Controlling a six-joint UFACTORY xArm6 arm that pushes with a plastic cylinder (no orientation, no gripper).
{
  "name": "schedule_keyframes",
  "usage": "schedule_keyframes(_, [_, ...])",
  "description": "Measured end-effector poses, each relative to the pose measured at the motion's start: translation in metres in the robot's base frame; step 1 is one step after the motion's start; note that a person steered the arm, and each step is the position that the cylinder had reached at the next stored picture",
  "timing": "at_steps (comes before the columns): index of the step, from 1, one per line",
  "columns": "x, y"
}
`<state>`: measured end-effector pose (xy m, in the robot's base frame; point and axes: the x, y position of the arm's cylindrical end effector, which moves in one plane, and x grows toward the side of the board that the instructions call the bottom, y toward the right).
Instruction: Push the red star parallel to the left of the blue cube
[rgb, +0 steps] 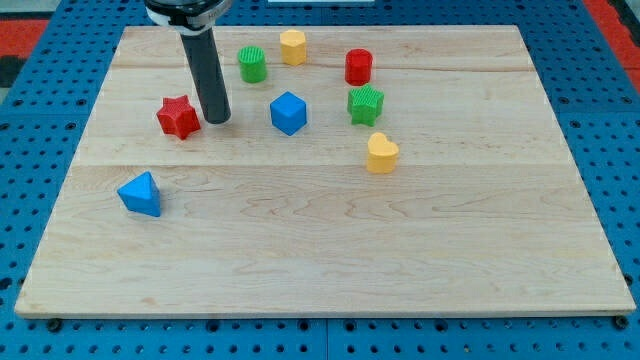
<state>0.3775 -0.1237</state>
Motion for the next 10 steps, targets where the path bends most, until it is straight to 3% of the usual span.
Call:
schedule_keyframes(1, [0.042, 0.015])
schedule_keyframes(3, [0.042, -0.089])
schedule_keyframes(4, [0.036, -0.096])
schedule_keyframes(10, [0.000, -0.019])
